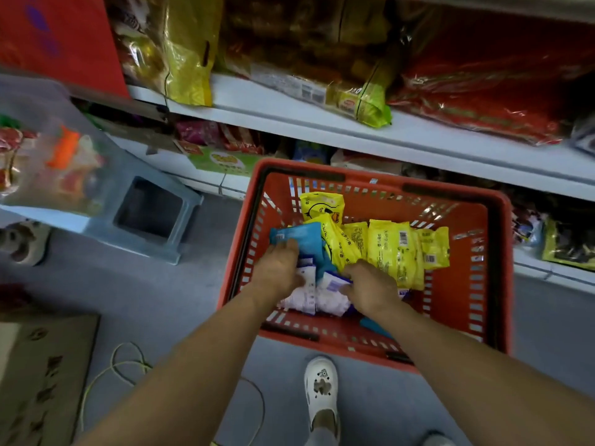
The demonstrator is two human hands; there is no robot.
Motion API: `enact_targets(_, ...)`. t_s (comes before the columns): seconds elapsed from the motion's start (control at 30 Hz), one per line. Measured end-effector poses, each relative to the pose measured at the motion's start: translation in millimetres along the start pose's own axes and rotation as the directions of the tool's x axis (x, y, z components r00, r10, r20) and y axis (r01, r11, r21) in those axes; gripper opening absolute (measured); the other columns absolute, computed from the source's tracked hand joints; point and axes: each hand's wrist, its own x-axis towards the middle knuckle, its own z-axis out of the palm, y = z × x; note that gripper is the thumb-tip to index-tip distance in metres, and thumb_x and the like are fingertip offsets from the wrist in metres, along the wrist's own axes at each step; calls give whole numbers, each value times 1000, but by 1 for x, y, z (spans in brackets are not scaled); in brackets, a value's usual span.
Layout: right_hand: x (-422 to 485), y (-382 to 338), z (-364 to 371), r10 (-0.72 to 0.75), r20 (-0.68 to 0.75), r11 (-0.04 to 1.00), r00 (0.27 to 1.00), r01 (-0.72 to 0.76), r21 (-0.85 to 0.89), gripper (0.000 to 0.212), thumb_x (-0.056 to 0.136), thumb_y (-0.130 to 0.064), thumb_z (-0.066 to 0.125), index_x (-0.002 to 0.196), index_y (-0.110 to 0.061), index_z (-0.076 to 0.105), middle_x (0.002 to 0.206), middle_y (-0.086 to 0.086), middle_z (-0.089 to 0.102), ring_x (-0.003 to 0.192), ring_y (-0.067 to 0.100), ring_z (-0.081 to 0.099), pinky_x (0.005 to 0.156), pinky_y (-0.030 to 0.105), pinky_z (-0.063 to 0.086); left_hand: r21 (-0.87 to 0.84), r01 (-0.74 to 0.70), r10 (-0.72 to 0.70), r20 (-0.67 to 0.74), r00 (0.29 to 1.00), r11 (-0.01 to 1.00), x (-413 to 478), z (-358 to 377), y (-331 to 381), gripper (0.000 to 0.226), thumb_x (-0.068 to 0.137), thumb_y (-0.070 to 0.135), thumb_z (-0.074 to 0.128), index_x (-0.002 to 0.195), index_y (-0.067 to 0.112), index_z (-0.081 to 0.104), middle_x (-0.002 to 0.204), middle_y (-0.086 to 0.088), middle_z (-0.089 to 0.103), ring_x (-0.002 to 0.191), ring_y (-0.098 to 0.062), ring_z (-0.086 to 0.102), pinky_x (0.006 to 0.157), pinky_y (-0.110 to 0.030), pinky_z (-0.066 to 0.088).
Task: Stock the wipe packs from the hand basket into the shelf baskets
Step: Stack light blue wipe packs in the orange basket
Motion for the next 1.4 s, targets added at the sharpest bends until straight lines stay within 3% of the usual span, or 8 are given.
enact_targets(0.27, -61, 33, -26, 34, -200, 988, 979, -3, 153, 16, 86, -36, 61, 91, -21, 63, 97, 3, 63, 99, 26, 57, 71, 32, 46, 70, -66, 62, 62, 996, 995, -30, -13, 33, 37, 95, 31, 55, 123, 7, 55, 125, -16, 57, 116, -31, 55, 94, -37, 43)
enact_targets(0.4, -110, 58, -50, 93, -347, 959, 933, 9, 282, 13, 88, -31, 56, 89, -19, 51, 84, 6, 67, 85, 34, 61, 62, 36, 43, -308, 104, -132, -69, 989, 946, -70, -32, 89, 36, 99, 29, 45, 117, -2, 46, 115, -25, 61, 109, -41, 56, 85, -40, 42)
enact_targets(0.63, -213, 113, -98, 144, -580, 954, 802, 43, 297, 21, 86, -40, 58, 99, -23, 55, 89, -5, 70, 90, 26, 64, 68, 35, 45, -866, -37, -189, -150, 970, 499, -151, -35, 239, 12, 97, 13, 47, 103, 11, 57, 88, -3, 67, 85, -24, 64, 72, -26, 49)
enact_targets(0.9, -338, 243, -120, -11, -790, 947, 613, 260, 189, 32, 86, -49, 49, 98, -23, 62, 113, -11, 62, 105, 10, 49, 71, 29, 49, -994, -75, -53, -71, 996, -81, -232, -20, 429, 44, 101, 41, 42, 116, 5, 63, 108, -15, 72, 97, -30, 69, 84, -42, 56)
enact_targets(1.07, -404, 346, -144, -114, -822, 903, 557, 403, 148, 32, 92, -33, 45, 107, -18, 68, 122, -6, 63, 109, 11, 50, 91, 26, 44, -983, -181, 58, -178, 982, 43, -270, 0, 536, 25, 98, 9, 52, 121, 6, 62, 109, -15, 72, 97, -29, 69, 79, -38, 58)
enact_targets(1.2, -436, 427, -173, 189, -804, 790, 564, 399, 466, 22, 92, -24, 53, 108, -17, 67, 112, -5, 62, 105, 12, 53, 91, 30, 46, -983, -157, 81, -149, 986, 100, -280, 2, 604, 24, 98, 9, 53, 120, 9, 61, 107, -15, 72, 86, -26, 71, 57, -33, 56)
enact_targets(1.3, -454, 478, -205, 486, -625, 554, 611, 338, 761, 28, 93, -24, 58, 118, -10, 59, 117, 6, 61, 96, 13, 57, 87, 34, 49, -977, -153, 173, -127, 977, 150, -279, -7, 644, 21, 97, 15, 56, 117, 12, 62, 107, -12, 73, 86, -22, 72, 61, -33, 58)
enact_targets(1.4, -470, 518, -240, 508, -332, 175, 795, 282, 943, 35, 95, -37, 54, 97, -5, 66, 95, 15, 71, 77, 15, 62, 70, 35, 50, -935, -202, 282, -118, 952, 292, -267, -19, 680, 22, 97, 24, 57, 114, 12, 65, 104, -9, 75, 90, -23, 72, 69, -36, 57)
